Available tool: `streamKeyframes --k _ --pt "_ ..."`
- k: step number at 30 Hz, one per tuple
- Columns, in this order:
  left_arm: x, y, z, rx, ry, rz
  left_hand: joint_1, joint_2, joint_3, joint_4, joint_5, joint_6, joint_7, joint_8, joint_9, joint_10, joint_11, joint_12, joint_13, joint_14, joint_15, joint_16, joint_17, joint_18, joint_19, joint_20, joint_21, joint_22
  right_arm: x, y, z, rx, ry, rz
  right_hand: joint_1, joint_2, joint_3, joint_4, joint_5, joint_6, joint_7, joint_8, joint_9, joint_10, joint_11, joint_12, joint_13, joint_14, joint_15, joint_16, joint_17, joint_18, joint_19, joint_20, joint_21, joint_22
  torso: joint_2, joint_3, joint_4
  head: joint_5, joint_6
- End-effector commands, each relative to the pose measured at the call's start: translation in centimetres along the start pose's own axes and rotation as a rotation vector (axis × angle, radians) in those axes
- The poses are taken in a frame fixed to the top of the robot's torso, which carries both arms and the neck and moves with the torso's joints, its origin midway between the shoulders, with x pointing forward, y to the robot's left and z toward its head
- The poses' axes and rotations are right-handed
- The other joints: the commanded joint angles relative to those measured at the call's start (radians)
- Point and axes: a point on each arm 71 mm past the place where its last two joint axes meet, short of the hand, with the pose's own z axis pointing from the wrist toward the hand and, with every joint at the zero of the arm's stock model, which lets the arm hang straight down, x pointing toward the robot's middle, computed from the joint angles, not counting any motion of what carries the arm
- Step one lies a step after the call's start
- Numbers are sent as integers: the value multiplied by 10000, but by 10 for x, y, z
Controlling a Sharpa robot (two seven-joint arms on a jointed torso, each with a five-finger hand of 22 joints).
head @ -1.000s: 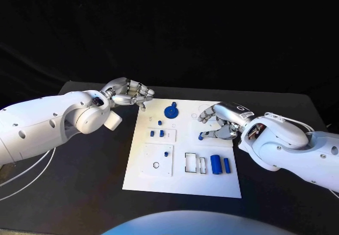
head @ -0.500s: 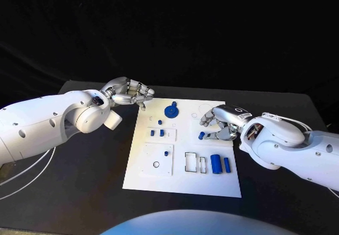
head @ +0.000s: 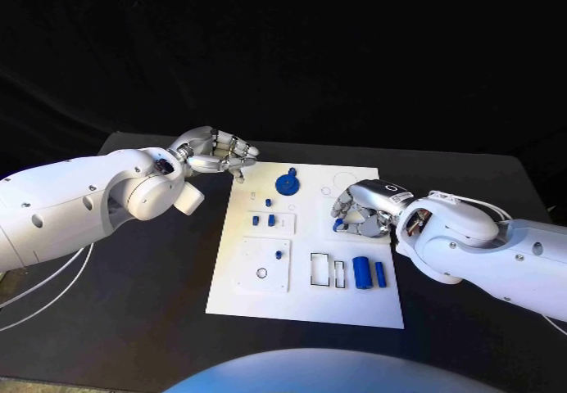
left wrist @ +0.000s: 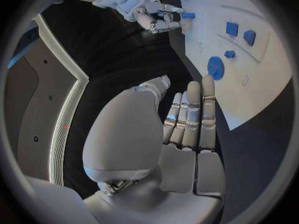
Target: Assemble the parts on the task board
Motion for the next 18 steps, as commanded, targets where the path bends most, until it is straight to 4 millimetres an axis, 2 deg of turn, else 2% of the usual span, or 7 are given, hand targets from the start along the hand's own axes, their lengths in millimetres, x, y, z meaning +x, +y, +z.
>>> streamKeyframes --k 1,7,11,18 --pt "2 -2 0 144 147 -7 -68 -18 20 -62 11 -97 299 -3 -10 -41 7 52 -1 -19 57 -33 -12 136 42 59 -59 -10 4 2 1 -128 253 -244 69 -69 381 65 44 151 -35 26 -26 213 -48 -113 -6 105 -18 61 76 -39 116 -26 154 386 -1 7 -10 10 -19" --pt "2 -2 0 140 144 -7 -68 -18 20 -62 11 -97 299 -3 -10 -41 7 52 -1 -19 57 -33 -12 136 42 59 -59 -10 7 3 3 -147 317 -278 5 -159 1217 45 41 332 -90 64 -53 584 -117 -325 1 189 -81 116 181 -82 222 -90 406 523 -5 10 -7 6 -32" --pt "1 -2 0 130 133 -4 -68 -18 20 -62 11 -97 299 -3 -10 -41 7 52 -1 -19 57 -33 -12 136 42 59 -59 -10 9 3 3 -90 400 -404 -152 -342 1677 -9 24 391 -98 90 -56 729 -132 -499 3 214 -91 117 192 -90 245 -111 442 568 -4 4 -6 -1 -47" --pt "1 -2 -1 122 112 -1 -76 -12 19 -65 11 -102 300 0 -11 -47 8 59 -1 -20 58 -35 -12 135 44 60 -64 -14 11 1 4 -10 505 -630 -191 -420 1790 -48 19 389 -95 92 -57 746 -129 -557 3 206 -90 102 165 -88 237 -112 419 570 -12 0 -14 3 -62"
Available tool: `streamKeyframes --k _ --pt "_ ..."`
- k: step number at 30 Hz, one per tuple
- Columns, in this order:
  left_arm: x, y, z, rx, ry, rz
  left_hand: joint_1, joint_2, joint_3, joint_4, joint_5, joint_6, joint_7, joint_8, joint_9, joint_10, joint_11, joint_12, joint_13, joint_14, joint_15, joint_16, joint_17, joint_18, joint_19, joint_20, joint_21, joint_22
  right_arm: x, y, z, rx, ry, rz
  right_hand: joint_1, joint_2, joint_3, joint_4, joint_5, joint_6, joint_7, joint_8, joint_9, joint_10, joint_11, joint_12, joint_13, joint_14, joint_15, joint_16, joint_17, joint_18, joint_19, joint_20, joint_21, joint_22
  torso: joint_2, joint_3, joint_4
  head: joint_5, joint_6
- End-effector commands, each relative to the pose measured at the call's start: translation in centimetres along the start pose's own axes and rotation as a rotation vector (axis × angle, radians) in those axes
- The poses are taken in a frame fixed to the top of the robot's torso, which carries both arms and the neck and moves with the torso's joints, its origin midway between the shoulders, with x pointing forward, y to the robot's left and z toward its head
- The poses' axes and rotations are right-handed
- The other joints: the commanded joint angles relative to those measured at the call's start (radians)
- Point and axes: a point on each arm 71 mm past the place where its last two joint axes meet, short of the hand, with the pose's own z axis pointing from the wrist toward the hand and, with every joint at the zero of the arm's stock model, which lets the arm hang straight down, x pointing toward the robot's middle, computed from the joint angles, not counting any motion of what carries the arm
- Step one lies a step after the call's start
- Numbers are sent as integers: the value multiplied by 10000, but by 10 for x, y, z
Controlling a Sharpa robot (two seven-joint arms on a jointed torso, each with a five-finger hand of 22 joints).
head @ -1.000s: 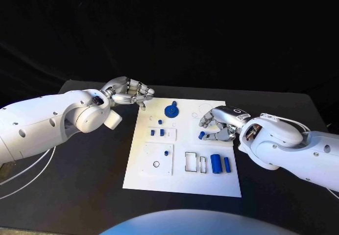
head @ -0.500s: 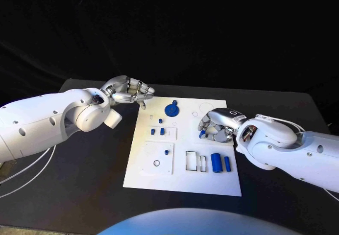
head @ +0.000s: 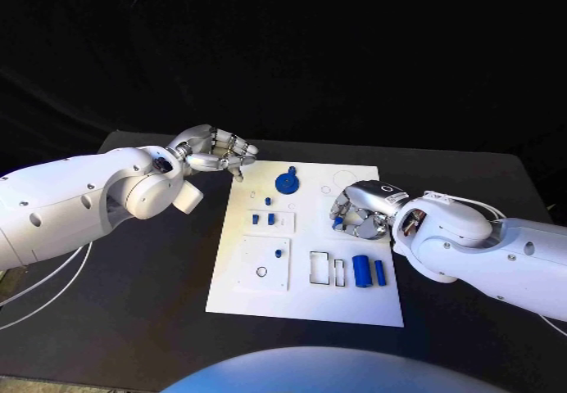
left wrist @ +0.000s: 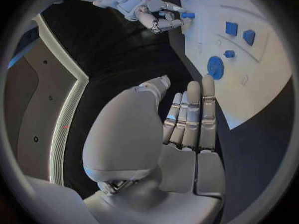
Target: Assemble the parts on the task board
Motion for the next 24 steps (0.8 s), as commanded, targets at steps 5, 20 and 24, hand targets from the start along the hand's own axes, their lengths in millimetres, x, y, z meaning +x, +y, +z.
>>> streamKeyframes --k 5,20,24 --pt "2 -2 0 129 135 -7 -75 -12 18 -65 11 -66 336 0 -11 -47 8 59 0 -20 58 -35 -13 135 6 23 -65 -13 6 0 0 42 322 -542 -14 -173 178 -53 24 66 31 54 -17 77 5 -109 -2 65 -19 9 -15 -86 87 -4 20 575 -6 -1 2 1 -15" --pt "2 -2 1 137 125 -6 -89 -3 17 -63 11 -72 338 2 -13 -55 10 65 0 -21 60 -37 -13 134 8 24 -72 -17 -6 10 -6 -428 -1228 -384 -177 -100 1190 -999 -6 606 -242 626 294 1180 -332 22 191 272 -299 193 383 -250 439 -246 1060 1053 -19 -6 9 -38 8" --pt "2 -2 1 141 129 -8 -100 6 17 -60 12 -74 339 5 -13 -59 11 70 0 -21 61 -37 -13 134 10 26 -77 -21 -14 11 -8 -421 -1603 -173 -245 -101 1216 -1036 -8 616 -255 664 323 1216 -342 13 201 281 -309 202 405 -254 449 -256 1085 1070 -24 -11 2 -47 33"
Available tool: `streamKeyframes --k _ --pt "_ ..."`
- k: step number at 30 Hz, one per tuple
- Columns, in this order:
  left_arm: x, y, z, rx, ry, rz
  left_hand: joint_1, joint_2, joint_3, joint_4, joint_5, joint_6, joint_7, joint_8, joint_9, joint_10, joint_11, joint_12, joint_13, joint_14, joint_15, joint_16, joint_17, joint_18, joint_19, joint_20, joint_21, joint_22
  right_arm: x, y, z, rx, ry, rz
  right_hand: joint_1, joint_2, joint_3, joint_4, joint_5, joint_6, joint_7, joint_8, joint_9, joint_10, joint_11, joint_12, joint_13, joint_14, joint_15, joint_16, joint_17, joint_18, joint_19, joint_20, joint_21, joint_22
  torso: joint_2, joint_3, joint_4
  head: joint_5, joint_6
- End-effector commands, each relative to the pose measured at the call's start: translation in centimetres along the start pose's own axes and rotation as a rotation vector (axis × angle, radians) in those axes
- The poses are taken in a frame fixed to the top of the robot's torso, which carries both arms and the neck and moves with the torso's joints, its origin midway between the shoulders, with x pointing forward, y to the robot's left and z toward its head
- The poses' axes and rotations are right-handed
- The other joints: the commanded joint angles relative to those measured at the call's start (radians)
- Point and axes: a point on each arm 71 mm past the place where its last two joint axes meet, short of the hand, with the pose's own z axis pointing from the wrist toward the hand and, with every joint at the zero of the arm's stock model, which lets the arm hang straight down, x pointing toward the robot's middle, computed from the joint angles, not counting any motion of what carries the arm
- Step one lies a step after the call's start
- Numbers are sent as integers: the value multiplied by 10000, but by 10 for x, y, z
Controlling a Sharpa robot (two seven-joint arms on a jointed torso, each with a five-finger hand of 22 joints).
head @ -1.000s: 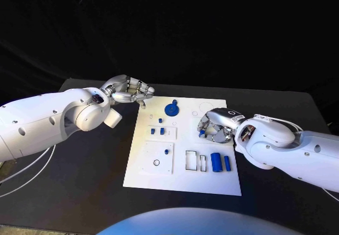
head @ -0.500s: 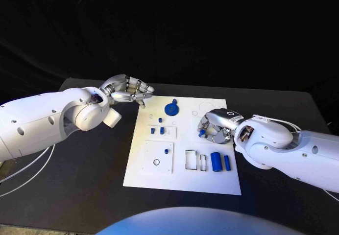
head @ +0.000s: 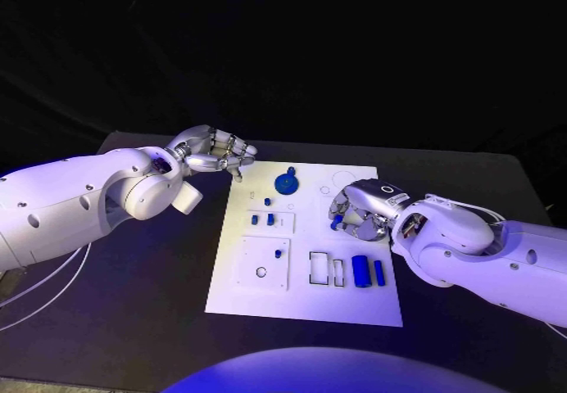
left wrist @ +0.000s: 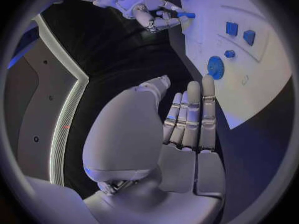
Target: Assemble the parts on the task board
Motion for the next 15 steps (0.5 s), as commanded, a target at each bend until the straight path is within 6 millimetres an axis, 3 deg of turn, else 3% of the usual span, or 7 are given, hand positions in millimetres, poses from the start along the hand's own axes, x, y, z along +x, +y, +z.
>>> streamKeyframes --k 1,9,15 --pt "2 -2 1 140 131 -11 -100 6 16 -60 12 -74 338 5 -13 -60 11 32 0 -21 61 -37 -13 133 10 26 -38 -12 -12 2 -1 -84 -843 183 -146 74 11 -41 26 69 -27 82 38 563 -489 7 169 123 -75 64 17 -97 56 -5 39 1074 -11 -6 -6 -15 30" --pt "3 -2 3 143 148 -15 -100 6 16 -60 12 -74 338 5 -13 -60 11 32 0 -21 61 -37 -13 133 10 26 -38 -12 -31 4 -4 247 -962 1215 -219 72 32 -60 24 62 -36 107 61 576 -494 -11 174 109 -81 25 -62 -96 54 -12 26 1077 -8 -7 -5 -19 90" --pt "4 -2 4 173 172 -21 -100 6 16 -60 12 -74 338 5 -13 -60 11 32 0 -21 61 -37 -13 133 10 26 -38 -12 -31 30 0 -378 -818 1806 -244 69 37 -73 22 55 -38 115 70 576 -496 -20 175 98 -82 0 -110 -88 44 -15 -18 1065 11 4 -2 -14 127"
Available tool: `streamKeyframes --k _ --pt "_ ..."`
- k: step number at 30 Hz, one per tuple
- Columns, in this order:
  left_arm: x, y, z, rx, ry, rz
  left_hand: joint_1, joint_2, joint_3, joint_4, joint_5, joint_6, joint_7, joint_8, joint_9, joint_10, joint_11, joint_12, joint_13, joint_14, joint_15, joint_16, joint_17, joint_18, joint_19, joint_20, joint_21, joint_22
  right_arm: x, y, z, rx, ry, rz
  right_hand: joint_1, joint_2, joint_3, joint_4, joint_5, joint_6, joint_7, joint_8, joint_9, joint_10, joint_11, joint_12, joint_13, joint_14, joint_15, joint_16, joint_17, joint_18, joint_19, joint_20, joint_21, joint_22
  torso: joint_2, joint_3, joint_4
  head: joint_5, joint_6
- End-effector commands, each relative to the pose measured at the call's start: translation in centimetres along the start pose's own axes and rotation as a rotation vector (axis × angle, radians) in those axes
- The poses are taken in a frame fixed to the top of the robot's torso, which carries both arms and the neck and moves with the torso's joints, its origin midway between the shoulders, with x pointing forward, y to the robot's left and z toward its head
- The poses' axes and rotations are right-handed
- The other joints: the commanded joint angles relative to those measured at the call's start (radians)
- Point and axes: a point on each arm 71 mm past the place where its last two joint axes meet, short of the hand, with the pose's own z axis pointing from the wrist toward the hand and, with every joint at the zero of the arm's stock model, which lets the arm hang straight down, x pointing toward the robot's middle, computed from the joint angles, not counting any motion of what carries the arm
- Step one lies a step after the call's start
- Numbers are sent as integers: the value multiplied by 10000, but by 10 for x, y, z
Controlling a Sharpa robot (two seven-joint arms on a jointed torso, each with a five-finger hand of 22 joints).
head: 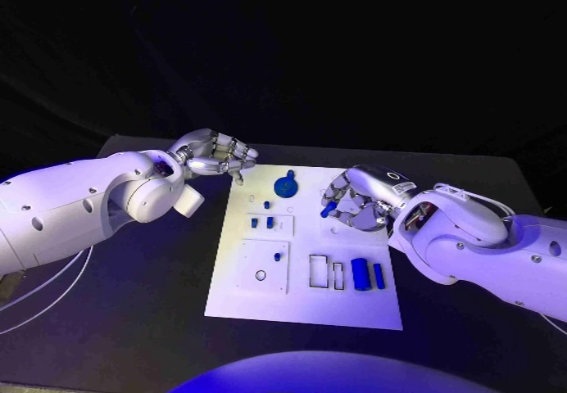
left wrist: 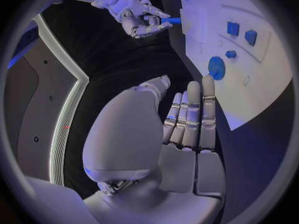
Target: Assemble the parts on the task board
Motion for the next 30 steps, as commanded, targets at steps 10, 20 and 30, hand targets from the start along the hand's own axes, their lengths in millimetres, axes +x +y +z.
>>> streamKeyframes --k 10,20,30 --pt "8 -4 7 283 223 -49 -114 16 16 -57 13 -78 340 10 -14 -69 13 38 0 -22 63 -39 -13 133 13 28 -47 -18 38 66 17 -1759 311 1397 -69 28 43 -74 23 42 -34 63 32 571 -498 -43 -14 87 -88 -25 -55 -89 50 -20 -8 1066 -4 -6 31 166 -8" --pt "10 -5 9 314 247 -62 -117 24 20 -59 15 -78 340 14 -14 -73 13 42 0 -22 63 -39 -13 134 14 28 -50 -21 78 87 22 -2277 1230 1579 -94 42 70 -134 22 11 -23 75 50 565 -493 -67 -11 82 -89 -40 -74 -76 35 -25 -84 1047 3 -6 9 417 -69" --pt "11 -5 10 316 280 -68 -117 24 20 -59 15 -78 340 14 -14 -73 13 42 0 -22 63 -39 -13 134 14 28 -50 -21 98 85 23 -2279 2013 873 -149 50 104 -213 21 -63 -5 76 68 526 -475 -117 -10 83 -78 -51 -82 -74 31 -24 -111 1047 15 14 12 561 -162"
